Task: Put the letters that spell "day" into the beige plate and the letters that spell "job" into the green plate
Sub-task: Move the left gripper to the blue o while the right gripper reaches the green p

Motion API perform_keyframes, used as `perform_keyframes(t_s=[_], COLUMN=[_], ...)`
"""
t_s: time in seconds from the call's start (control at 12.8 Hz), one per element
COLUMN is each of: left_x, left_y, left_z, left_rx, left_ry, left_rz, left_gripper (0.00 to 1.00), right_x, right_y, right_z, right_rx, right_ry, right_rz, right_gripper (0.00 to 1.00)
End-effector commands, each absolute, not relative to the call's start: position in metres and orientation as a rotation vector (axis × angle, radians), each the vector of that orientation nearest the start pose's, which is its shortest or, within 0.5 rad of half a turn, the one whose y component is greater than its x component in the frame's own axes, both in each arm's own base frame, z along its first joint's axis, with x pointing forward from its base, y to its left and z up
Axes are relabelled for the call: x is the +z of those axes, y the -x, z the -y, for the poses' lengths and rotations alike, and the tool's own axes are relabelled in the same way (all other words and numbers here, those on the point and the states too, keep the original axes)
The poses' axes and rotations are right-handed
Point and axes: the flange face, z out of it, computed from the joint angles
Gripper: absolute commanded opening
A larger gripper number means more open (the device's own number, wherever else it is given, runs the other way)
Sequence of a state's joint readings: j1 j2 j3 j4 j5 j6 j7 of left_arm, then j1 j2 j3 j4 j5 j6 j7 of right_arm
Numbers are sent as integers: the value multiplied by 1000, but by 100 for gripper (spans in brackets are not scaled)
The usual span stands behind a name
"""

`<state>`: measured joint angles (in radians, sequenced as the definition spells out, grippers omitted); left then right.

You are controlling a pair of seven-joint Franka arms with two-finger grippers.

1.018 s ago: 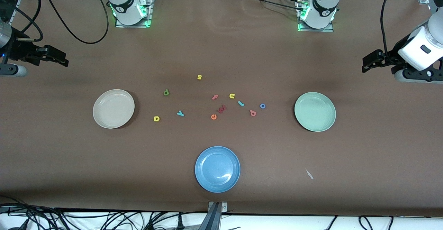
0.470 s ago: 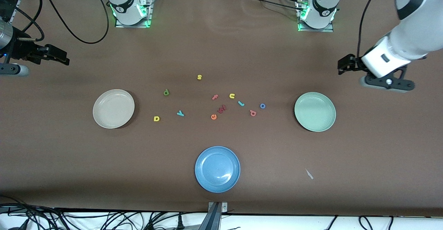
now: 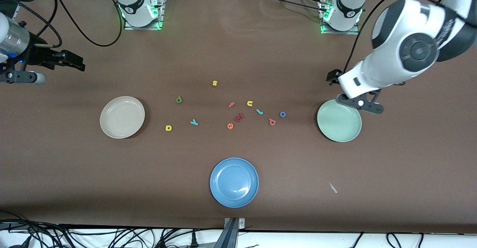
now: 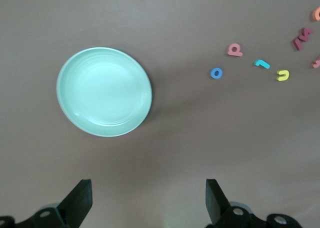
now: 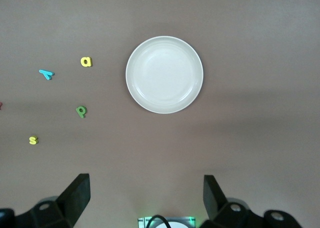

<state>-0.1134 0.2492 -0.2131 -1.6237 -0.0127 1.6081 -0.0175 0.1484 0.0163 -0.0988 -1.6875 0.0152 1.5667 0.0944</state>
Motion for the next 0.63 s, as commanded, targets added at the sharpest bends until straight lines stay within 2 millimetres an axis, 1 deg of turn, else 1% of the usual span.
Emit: perform_keyframes(t_s=[0.0,0.08,0.16,0.23,0.31,0.39,0.47,0.55], left_x=[427,415,402,386,368,349,332,318], left_y=[-589,-591,-593,-594,-591,-588,-584,-585], left_z=[219,240,254,265,280,296,311,316], left_rx=[421,382,354,350,366,377,367,352], left_ry=[3074,3075,3087,3095,3094,3088,3090,3098], left_rz=[-551,-586,-557,-491,-471,-499,-530,-538], left_gripper=[100,100,100,100,100,100,100,100], right_x=[544,536,526,516,507,491,464,430], right_y=[-536,-529,-525,-523,-521,-518,-519,-520], right_z=[-70,-86,-98,-108,-117,-131,-139,-153], right_rx=[151,140,130,119,116,109,88,96], right_ry=[3140,3144,3146,3148,3150,3153,3147,3149], right_rz=[-144,-171,-189,-197,-183,-165,-213,-208], right_gripper=[100,100,100,100,100,100,100,100])
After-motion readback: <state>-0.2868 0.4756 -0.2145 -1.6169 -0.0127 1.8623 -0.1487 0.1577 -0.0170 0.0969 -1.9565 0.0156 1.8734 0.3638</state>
